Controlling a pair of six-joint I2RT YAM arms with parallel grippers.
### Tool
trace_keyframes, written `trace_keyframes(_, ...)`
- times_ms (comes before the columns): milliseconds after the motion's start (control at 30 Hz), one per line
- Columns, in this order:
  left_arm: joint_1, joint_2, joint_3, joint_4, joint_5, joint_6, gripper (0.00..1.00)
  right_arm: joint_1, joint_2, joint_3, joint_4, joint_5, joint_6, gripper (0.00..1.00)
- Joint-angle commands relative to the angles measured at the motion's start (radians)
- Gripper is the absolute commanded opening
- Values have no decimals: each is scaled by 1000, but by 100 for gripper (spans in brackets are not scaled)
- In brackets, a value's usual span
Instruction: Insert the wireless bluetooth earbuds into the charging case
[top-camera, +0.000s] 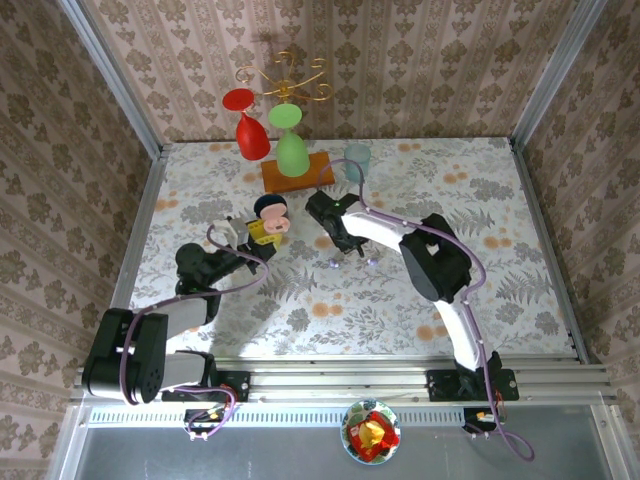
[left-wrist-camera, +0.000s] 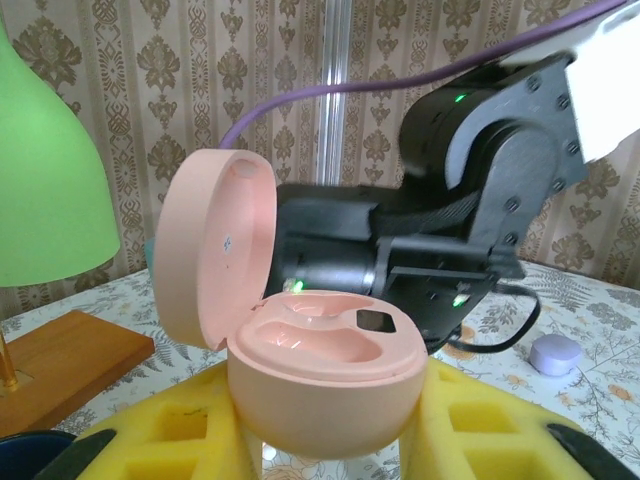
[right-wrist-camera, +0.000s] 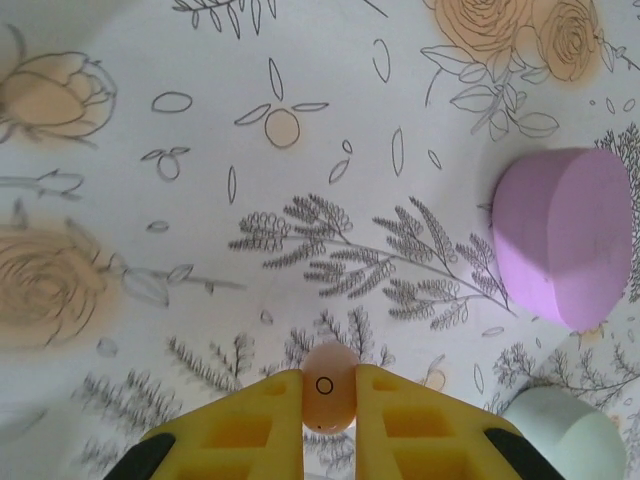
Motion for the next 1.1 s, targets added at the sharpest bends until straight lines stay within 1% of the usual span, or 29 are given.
trace_keyframes(0, -4, 11, 10, 34, 22, 37, 27, -22, -138, -77, 100, -113, 32, 17)
trace_keyframes(167, -30, 35, 22, 37, 21, 60, 27, -52, -302, -202, 215, -303, 39, 18)
trace_keyframes(333, -38, 44, 36, 37, 32, 55, 27, -88, -470, -326, 379, -598, 31, 19)
trace_keyframes(433, -38, 45, 37, 35, 39, 48, 27, -108, -543, -365, 440, -747, 38, 19)
trace_keyframes(633, -41, 60, 48, 37, 83, 24, 27, -114, -667, -439, 564, -913, -21, 18)
trace_keyframes(767, -47, 68, 55, 36, 106, 15, 27, -113, -714, -459, 610, -1030, -46, 18)
trace_keyframes(900, -47, 70, 58, 35, 125, 9, 27, -106, -728, -462, 662, -1168, -30, 18)
trace_keyframes(967, -48, 70, 62, 35, 135, 6, 27, -96, -724, -453, 667, -1202, -31, 18)
trace_keyframes(1067, -51, 70, 64, 35, 157, 1, 27, -72, -705, -421, 641, -1220, -56, 18)
